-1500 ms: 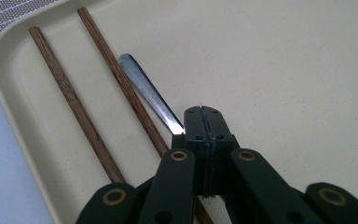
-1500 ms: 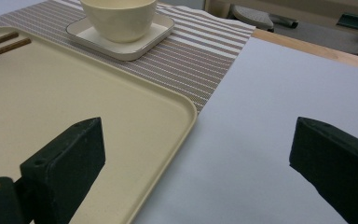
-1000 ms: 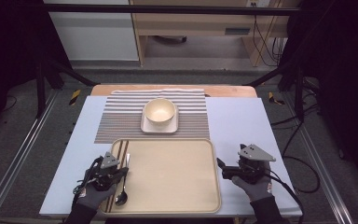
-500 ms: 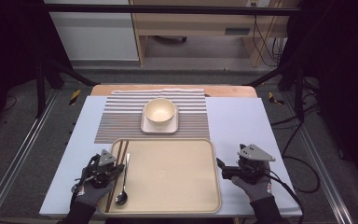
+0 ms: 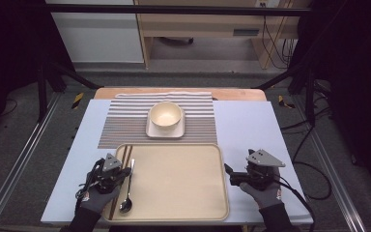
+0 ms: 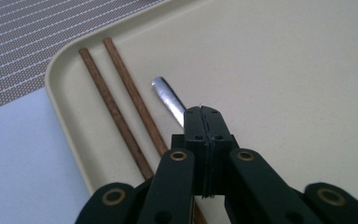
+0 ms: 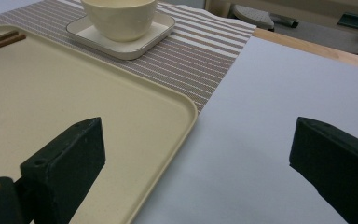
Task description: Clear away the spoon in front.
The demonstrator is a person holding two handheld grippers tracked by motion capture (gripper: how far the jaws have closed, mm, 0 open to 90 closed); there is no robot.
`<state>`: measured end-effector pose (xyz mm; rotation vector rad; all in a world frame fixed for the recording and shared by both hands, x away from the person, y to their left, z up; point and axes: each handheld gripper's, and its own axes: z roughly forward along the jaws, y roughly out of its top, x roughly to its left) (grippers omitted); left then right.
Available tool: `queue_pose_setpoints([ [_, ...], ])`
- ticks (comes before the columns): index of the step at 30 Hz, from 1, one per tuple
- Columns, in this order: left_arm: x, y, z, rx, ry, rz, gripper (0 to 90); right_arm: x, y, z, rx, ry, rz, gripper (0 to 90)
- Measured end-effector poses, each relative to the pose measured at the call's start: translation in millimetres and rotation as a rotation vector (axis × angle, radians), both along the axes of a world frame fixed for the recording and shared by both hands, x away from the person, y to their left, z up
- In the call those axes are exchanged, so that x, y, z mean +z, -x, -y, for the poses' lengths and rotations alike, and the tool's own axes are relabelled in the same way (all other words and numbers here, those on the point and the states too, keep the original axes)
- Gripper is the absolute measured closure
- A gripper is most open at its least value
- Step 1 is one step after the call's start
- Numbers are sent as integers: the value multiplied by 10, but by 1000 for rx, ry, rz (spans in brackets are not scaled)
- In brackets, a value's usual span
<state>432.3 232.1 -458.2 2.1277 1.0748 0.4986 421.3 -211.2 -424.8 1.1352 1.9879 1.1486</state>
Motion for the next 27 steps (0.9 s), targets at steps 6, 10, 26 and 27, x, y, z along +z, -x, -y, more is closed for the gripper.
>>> queue_pose_setpoints([
  [6, 181, 47, 81, -35, 47, 63, 883, 9, 2, 13, -3, -1, 6, 36],
  [10, 275, 51, 103, -41, 60, 91, 823, 10, 0, 16, -4, -1, 5, 35],
  [26, 690, -203, 50, -42, 136, 177, 408, 44, 7, 45, -12, -16, 5, 34],
  [27, 743, -269, 63, -38, 140, 186, 393, 56, 9, 56, -17, -22, 9, 34],
])
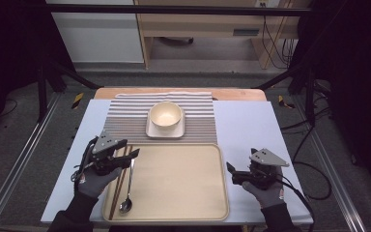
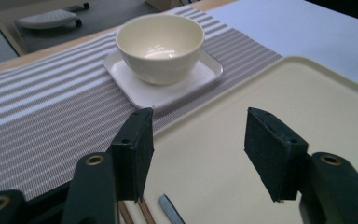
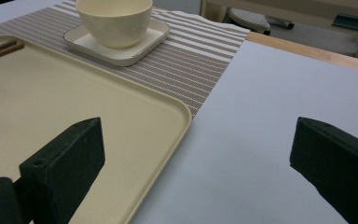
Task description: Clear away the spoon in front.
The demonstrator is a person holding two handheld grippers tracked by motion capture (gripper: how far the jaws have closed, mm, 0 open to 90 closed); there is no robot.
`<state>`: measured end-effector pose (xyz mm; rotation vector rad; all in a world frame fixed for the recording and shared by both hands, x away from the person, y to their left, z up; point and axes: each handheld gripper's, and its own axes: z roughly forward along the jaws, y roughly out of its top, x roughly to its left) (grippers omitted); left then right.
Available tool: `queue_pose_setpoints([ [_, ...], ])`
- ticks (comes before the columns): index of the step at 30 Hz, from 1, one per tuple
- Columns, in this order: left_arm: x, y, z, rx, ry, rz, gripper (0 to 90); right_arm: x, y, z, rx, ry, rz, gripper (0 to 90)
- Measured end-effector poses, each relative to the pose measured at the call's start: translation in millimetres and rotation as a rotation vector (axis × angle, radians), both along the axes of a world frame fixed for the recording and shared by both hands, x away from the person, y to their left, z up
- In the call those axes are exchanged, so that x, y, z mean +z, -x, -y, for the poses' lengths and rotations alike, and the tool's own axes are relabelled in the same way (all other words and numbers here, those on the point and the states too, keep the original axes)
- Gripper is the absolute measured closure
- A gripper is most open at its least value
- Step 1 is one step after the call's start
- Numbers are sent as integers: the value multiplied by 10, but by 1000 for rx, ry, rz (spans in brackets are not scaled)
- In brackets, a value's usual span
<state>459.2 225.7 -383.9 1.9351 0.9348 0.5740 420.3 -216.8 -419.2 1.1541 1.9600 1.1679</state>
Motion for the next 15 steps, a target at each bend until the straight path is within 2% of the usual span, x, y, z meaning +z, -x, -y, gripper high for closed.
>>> queue_pose_setpoints([
  [4, 60, -100, 19, 15, 18, 14, 357, 11, 1, 15, -6, 3, 2, 31],
  [6, 78, -200, 37, 28, 15, 18, 340, 11, 2, 14, -7, 5, 2, 28],
  [11, 76, -323, 70, 36, 22, 14, 308, 7, -8, 17, -15, 17, 0, 15],
  [15, 88, -457, 106, 52, 11, 19, 297, 7, -12, 18, -18, 20, -2, 11],
])
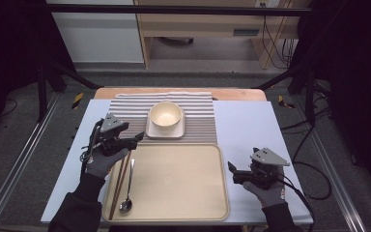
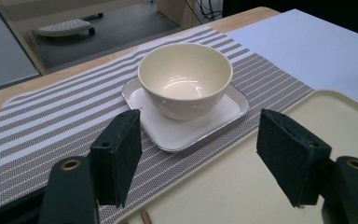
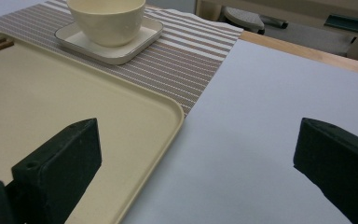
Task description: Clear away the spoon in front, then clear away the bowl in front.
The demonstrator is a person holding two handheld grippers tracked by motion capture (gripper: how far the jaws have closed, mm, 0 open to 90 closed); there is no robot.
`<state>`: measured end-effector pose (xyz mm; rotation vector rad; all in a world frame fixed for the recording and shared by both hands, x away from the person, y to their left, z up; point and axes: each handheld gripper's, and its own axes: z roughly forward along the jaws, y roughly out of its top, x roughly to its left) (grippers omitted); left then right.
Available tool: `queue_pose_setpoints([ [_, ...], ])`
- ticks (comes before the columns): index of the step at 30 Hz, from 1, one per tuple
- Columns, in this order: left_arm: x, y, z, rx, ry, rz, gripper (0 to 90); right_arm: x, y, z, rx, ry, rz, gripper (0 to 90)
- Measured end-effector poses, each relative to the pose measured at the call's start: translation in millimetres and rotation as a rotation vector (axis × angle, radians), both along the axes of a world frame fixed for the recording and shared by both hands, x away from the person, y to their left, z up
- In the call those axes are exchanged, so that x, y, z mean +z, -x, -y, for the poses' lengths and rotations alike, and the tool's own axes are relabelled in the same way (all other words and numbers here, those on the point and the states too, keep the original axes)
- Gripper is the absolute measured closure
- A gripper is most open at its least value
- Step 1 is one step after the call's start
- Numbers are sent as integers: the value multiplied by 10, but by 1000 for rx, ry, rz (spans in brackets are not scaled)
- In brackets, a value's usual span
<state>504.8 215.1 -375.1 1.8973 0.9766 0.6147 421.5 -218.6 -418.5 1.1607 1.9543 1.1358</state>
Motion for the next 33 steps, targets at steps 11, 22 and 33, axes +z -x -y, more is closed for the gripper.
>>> queue_pose_setpoints([
  [11, 57, -248, 59, 11, 17, 6, 279, -10, -15, -3, -11, 13, 0, 14],
  [22, 2, -637, 152, 49, 32, -2, 273, -7, -24, 6, -21, 0, -6, 32],
  [33, -150, -936, 264, 69, 3, -24, 279, 1, -25, 20, -25, -7, -3, 35],
])
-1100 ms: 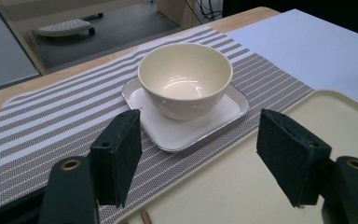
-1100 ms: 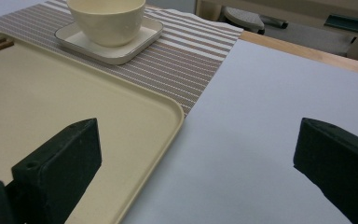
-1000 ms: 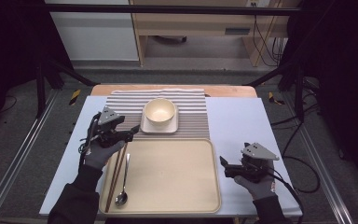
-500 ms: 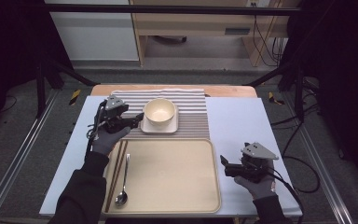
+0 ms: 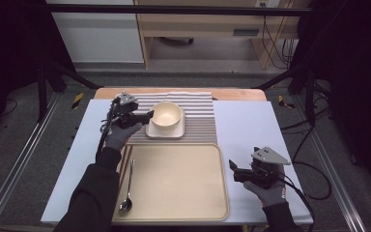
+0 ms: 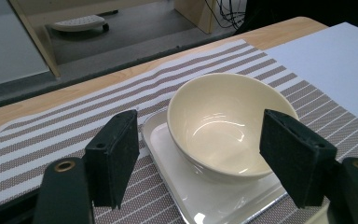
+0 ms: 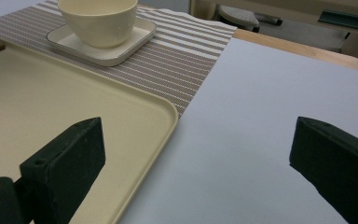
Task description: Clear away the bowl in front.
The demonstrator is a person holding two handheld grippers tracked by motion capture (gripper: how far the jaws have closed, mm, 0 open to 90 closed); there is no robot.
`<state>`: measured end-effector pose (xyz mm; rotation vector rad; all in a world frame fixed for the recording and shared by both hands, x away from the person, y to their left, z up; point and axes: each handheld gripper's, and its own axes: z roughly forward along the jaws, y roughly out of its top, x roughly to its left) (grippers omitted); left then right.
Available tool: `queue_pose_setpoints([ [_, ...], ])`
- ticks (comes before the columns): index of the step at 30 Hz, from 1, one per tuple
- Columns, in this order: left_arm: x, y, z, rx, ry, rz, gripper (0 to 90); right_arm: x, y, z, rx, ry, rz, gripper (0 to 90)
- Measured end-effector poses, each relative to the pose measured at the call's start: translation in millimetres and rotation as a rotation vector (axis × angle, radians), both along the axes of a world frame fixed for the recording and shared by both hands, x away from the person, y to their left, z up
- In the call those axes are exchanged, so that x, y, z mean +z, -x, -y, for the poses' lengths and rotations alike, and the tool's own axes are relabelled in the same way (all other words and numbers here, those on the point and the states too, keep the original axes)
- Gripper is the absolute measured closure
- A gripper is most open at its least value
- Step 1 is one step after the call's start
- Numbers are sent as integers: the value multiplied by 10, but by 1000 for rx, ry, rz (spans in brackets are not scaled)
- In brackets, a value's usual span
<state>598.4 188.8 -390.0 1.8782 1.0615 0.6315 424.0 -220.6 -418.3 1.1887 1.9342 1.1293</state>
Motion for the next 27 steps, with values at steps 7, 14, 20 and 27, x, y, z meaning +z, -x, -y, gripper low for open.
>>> queue_pose_setpoints([
  [7, -173, -233, 79, 25, -51, -50, 288, -3, -5, 7, -2, 0, -1, 37],
  [14, -315, -355, 84, 49, -65, -69, 317, -11, -11, 7, -2, 4, -4, 37],
  [20, -484, -450, 136, 46, -48, -99, 360, -26, -20, 17, -7, -1, -12, 37],
  [27, -568, -486, 179, 51, -56, -139, 429, -31, -26, 29, -6, 0, -12, 37],
])
